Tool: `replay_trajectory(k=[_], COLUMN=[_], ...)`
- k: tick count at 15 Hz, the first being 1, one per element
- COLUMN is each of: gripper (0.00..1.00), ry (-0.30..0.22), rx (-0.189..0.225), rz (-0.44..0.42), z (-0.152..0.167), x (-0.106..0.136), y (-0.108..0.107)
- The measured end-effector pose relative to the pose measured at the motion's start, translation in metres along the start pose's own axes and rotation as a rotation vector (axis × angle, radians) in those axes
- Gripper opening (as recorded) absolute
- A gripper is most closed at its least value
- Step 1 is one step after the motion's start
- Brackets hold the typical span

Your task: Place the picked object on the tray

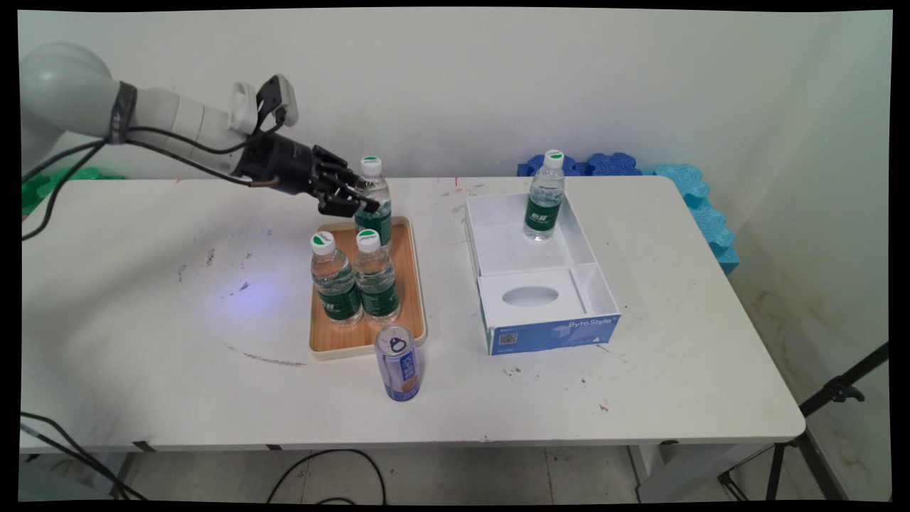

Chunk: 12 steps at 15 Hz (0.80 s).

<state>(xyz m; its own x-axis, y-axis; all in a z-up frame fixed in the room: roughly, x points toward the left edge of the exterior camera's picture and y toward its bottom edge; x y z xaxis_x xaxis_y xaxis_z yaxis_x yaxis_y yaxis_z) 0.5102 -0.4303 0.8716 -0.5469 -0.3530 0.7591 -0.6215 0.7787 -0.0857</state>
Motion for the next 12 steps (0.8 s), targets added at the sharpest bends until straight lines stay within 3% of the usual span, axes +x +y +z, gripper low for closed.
replay_trajectory(k=[9,10,12], gripper=[0.00,1.00,1.00], ry=[0.019,0.019,0.017], rx=[0.013,0.013,0.009], rz=[-0.010,-0.010,-0.008], z=[0.017,0.018,0.022], x=[-0.021,-0.022,-0.025], y=[0.003,0.004,0.005])
